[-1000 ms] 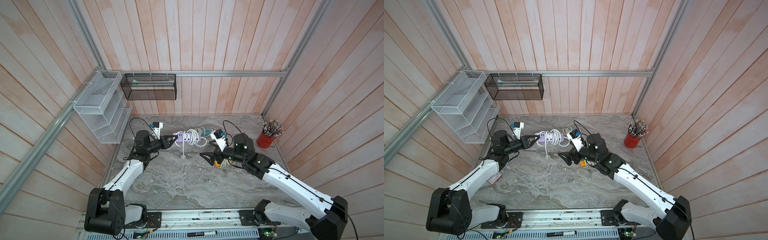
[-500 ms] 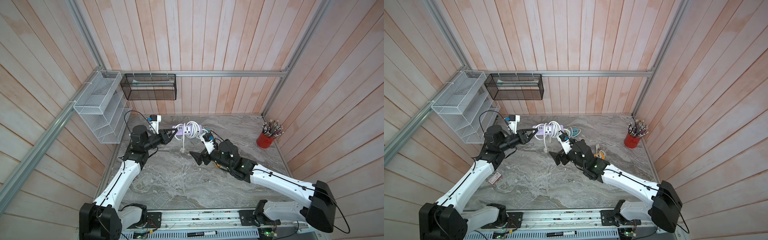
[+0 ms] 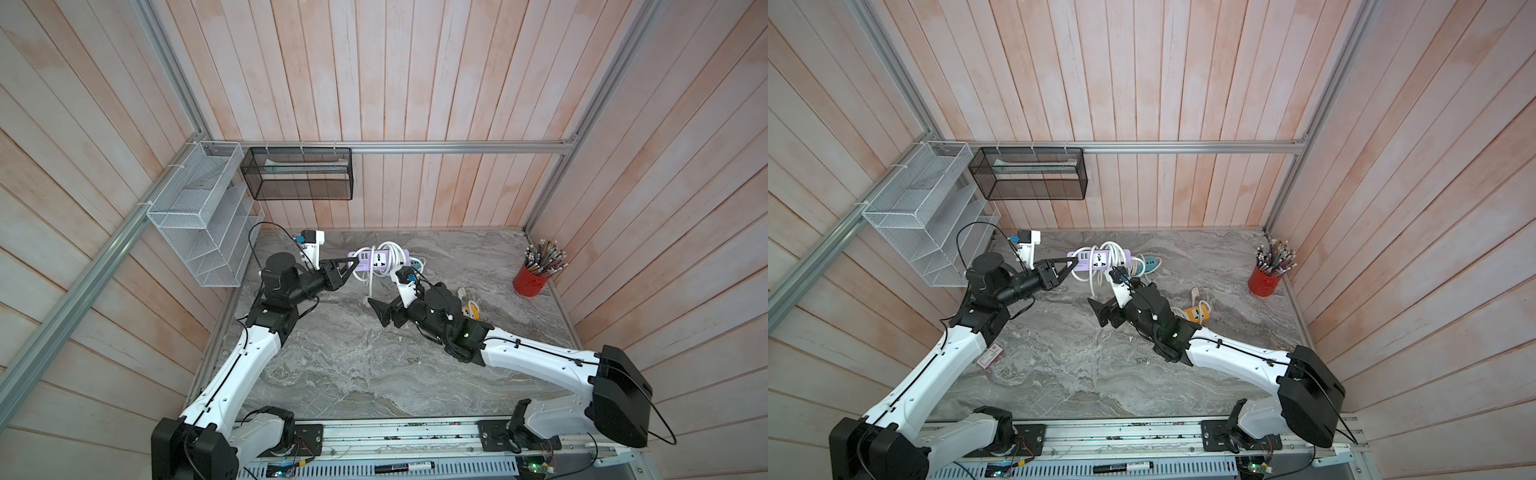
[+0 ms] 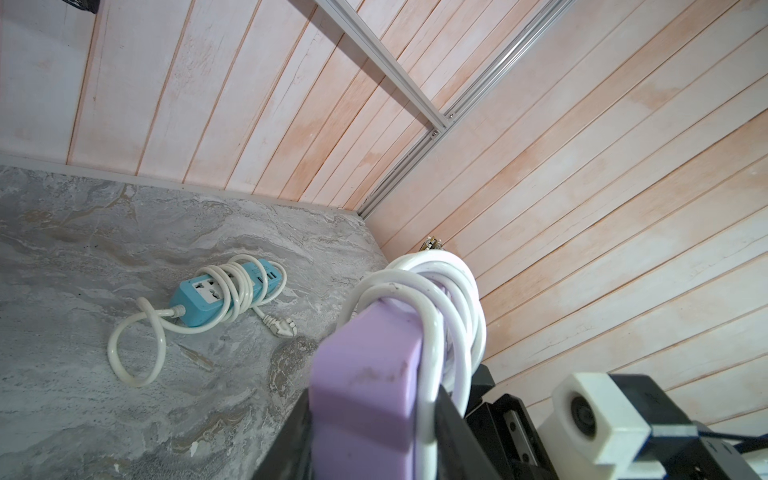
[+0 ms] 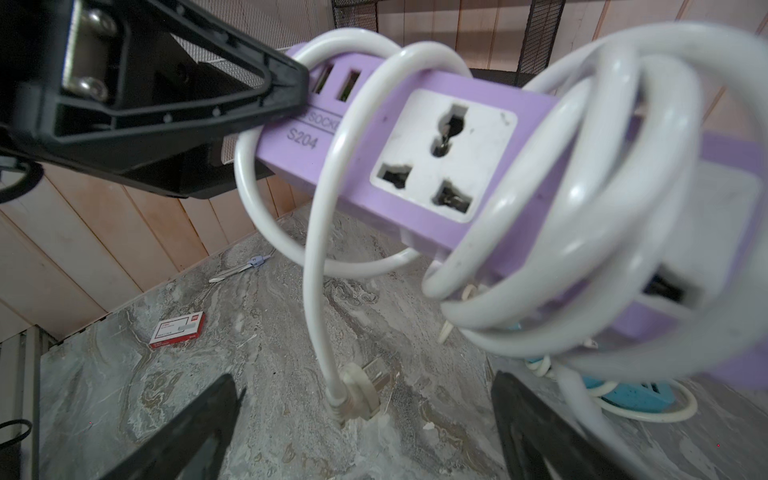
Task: Unwrap the cord wrapped around the power strip
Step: Unwrap the power cord from the power strip.
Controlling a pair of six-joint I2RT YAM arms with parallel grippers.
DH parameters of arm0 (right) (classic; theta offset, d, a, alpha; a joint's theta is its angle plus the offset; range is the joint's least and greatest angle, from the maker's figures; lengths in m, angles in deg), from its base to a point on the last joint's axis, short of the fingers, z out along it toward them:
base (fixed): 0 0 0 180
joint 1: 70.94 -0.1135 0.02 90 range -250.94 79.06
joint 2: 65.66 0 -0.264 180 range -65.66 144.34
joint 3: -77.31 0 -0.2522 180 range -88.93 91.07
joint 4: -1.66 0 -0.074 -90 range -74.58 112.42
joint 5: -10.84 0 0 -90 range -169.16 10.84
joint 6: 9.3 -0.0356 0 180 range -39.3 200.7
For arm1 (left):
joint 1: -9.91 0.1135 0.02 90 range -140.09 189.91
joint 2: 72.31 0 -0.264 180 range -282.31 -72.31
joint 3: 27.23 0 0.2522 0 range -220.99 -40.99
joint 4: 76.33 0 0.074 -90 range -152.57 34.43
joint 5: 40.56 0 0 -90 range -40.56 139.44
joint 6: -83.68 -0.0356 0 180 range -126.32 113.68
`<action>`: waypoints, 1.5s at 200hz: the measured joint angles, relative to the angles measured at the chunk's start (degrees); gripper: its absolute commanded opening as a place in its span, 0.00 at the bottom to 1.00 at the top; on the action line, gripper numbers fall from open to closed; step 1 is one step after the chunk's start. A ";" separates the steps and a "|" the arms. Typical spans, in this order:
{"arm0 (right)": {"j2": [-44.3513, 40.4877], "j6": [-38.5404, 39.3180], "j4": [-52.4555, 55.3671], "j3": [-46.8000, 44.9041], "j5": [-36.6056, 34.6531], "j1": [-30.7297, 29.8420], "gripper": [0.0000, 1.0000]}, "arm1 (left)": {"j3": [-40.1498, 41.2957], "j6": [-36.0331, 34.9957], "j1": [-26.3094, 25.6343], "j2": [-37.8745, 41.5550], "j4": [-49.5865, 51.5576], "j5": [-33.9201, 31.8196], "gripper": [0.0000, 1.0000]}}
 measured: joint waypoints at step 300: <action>-6.56 -0.55 3.52 2.47 2.51 -1.92 0.00 | 1.07 -3.04 -1.73 0.98 -2.14 -3.41 0.00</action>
